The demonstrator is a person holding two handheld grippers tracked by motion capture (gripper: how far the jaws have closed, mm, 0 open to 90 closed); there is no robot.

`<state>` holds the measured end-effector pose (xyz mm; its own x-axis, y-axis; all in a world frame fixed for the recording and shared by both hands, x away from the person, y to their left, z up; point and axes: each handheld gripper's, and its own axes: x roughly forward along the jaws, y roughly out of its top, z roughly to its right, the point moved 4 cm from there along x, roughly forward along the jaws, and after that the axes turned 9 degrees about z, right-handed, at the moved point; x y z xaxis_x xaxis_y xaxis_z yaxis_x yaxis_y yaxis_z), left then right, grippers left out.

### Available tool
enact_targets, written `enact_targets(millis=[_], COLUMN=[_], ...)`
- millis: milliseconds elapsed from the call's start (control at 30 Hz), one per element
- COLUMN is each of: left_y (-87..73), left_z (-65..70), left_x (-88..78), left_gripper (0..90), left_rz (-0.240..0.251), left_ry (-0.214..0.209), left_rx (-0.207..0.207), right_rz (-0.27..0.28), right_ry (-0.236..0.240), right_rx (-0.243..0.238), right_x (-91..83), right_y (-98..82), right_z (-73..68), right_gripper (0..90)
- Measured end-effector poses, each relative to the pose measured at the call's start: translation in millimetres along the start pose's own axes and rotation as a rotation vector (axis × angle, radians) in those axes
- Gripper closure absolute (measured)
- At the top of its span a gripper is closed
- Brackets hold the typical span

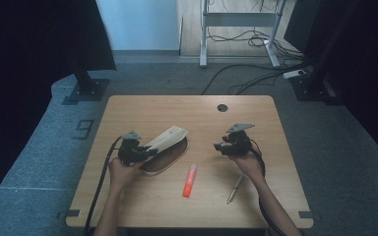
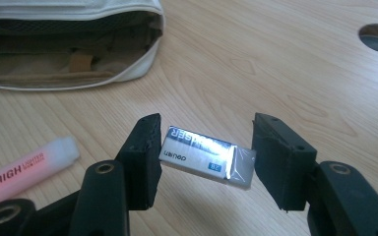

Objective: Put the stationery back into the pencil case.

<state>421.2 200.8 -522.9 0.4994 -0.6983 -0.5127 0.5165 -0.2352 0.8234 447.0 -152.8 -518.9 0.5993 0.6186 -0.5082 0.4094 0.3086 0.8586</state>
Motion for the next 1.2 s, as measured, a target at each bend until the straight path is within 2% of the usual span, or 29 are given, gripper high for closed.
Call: enact_targets(millis=[567, 1200], left_y=[-0.2, 0.5], left_z=[0.1, 1.3], left_x=[0.7, 0.0], left_gripper=[72.5, 72.9], left_rz=[0.0, 0.004], left_ry=[-0.001, -0.002], left_rx=[0.001, -0.004], right_rz=[-0.011, -0.036], right_ry=[0.052, 0.095], right_rx=[-0.026, -0.061], right_x=[27.6, 67.9], right_y=[13.6, 23.4], right_z=[-22.0, -46.5], right_gripper=[45.1, 45.1])
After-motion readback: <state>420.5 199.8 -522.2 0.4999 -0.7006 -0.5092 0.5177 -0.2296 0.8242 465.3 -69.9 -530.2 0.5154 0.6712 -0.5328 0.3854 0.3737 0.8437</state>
